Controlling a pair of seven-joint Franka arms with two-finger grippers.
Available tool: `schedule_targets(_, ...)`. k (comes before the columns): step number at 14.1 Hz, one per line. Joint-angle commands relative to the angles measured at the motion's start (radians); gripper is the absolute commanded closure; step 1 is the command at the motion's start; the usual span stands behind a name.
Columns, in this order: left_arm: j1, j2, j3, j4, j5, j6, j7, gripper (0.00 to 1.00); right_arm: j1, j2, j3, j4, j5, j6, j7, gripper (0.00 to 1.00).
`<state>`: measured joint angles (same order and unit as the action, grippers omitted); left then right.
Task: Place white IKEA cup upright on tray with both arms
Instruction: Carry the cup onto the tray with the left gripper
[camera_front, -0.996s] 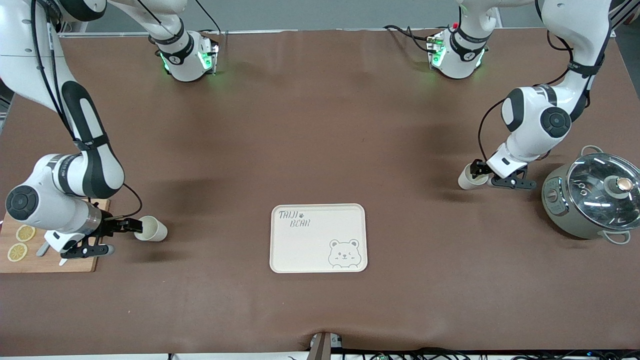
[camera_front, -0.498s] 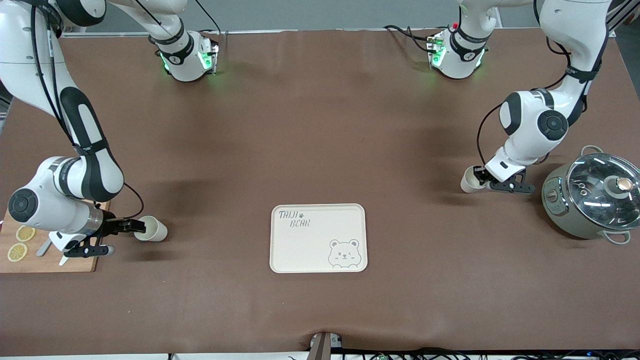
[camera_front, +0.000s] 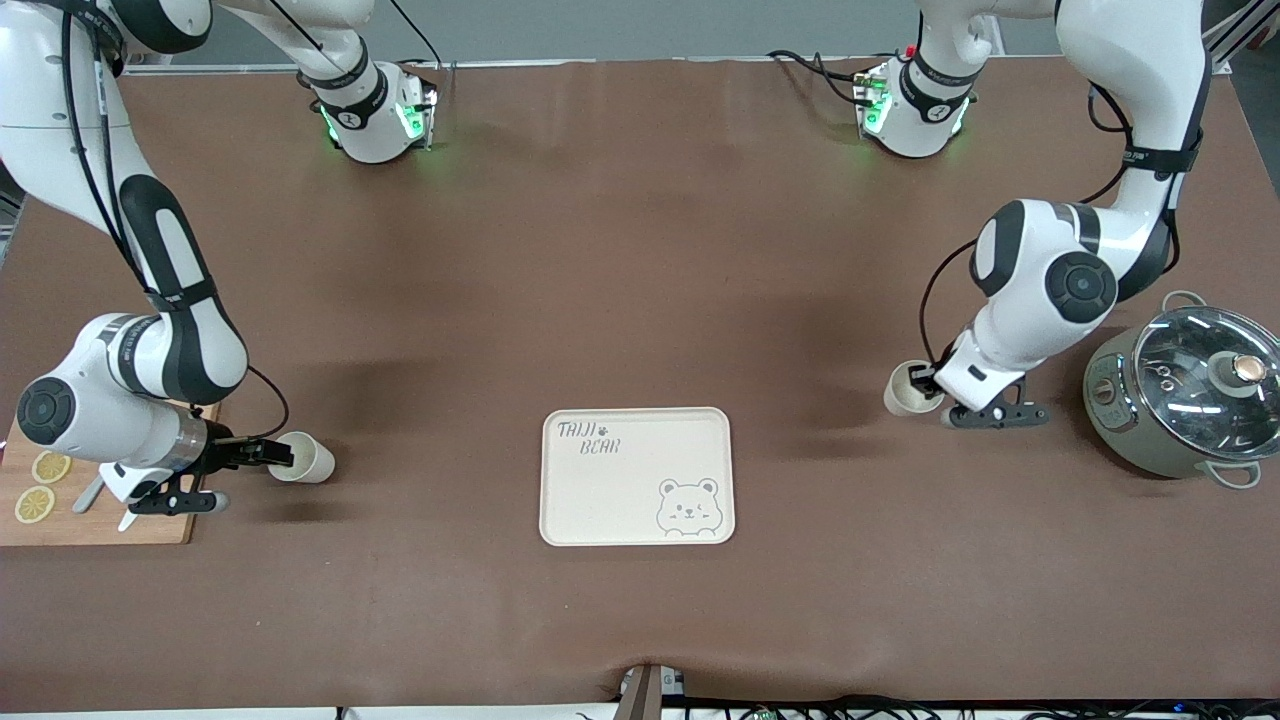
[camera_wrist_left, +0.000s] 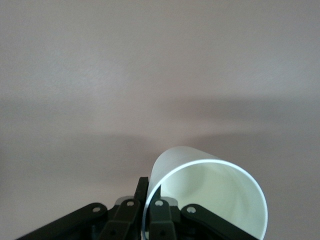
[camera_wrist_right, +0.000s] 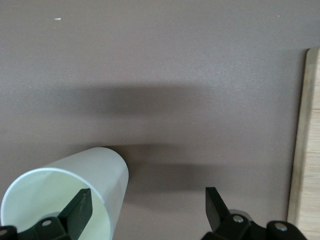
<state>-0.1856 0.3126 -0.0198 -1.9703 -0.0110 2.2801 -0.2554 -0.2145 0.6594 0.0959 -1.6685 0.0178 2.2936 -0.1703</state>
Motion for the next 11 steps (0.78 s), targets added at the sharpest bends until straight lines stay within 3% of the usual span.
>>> schedule_targets(1, -0.086, 0.138, 0.003, 0.244, 0.029, -0.129, -0.198, 1.0, -0.003, 0.006, 0.008, 0.012, 0.007, 0.001, 0.011, 0.0)
schedule_targets(4, -0.164, 0.226, 0.003, 0.387, 0.023, -0.143, -0.39, 1.0, -0.003, 0.006, 0.008, 0.012, 0.007, 0.001, 0.011, 0.0)
schedule_targets(6, -0.207, 0.264, 0.003, 0.454, 0.019, -0.143, -0.496, 1.0, -0.003, 0.006, 0.008, 0.012, 0.007, 0.001, 0.011, 0.17)
schedule_targets(8, -0.25, 0.319, 0.003, 0.508, 0.019, -0.143, -0.589, 1.0, -0.003, 0.006, 0.008, 0.012, 0.007, 0.0, 0.011, 0.25)
schedule_targets(11, -0.333, 0.416, 0.003, 0.596, 0.019, -0.137, -0.706, 1.0, -0.003, 0.006, 0.008, 0.012, 0.007, 0.0, 0.011, 0.45)
